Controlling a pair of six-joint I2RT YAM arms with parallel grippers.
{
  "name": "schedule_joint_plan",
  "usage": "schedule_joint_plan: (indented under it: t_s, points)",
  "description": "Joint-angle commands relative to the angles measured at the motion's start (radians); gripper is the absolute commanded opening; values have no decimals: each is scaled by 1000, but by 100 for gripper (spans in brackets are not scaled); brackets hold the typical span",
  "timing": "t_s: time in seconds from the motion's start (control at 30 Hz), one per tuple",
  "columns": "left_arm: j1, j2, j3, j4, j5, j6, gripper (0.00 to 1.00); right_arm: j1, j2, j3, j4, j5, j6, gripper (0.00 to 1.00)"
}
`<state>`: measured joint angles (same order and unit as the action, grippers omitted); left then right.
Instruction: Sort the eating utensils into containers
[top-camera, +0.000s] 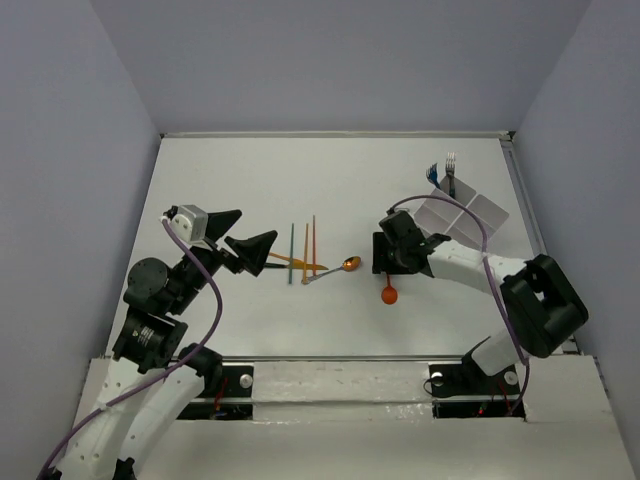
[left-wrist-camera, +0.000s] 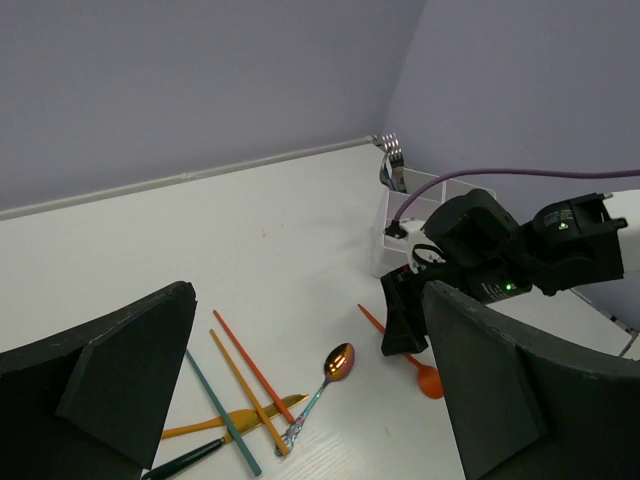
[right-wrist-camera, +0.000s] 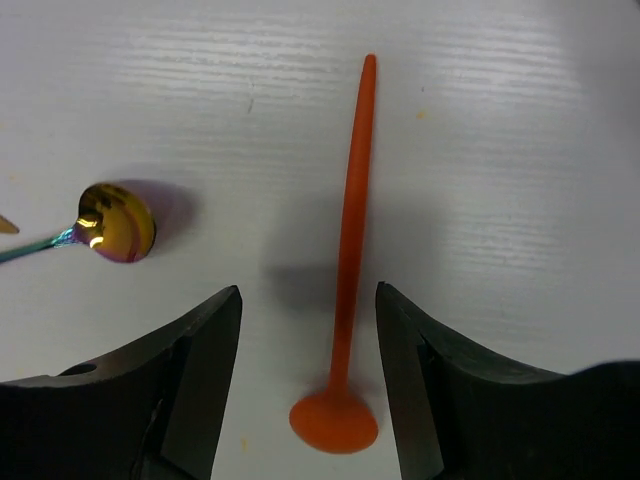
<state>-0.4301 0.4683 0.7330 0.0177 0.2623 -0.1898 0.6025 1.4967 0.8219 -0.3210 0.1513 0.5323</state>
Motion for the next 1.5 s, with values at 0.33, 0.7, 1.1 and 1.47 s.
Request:
schedule_joint_plan:
  t_s: [0.33, 0.7, 1.1, 1.47]
  points:
    - [5, -2, -6, 48, 15, -5, 99, -23, 220, 138, 203, 9, -121, 44]
    - [5, -7, -7, 50, 18, -7, 99, -23, -44, 56, 56, -102, -94, 61]
    - [5, -3, -9, 53, 25, -10, 99, 120, -84, -113, 105, -253, 55, 58]
    - [5, 4, -9, 53, 22, -8, 99, 143, 8, -82, 14, -33, 89, 57]
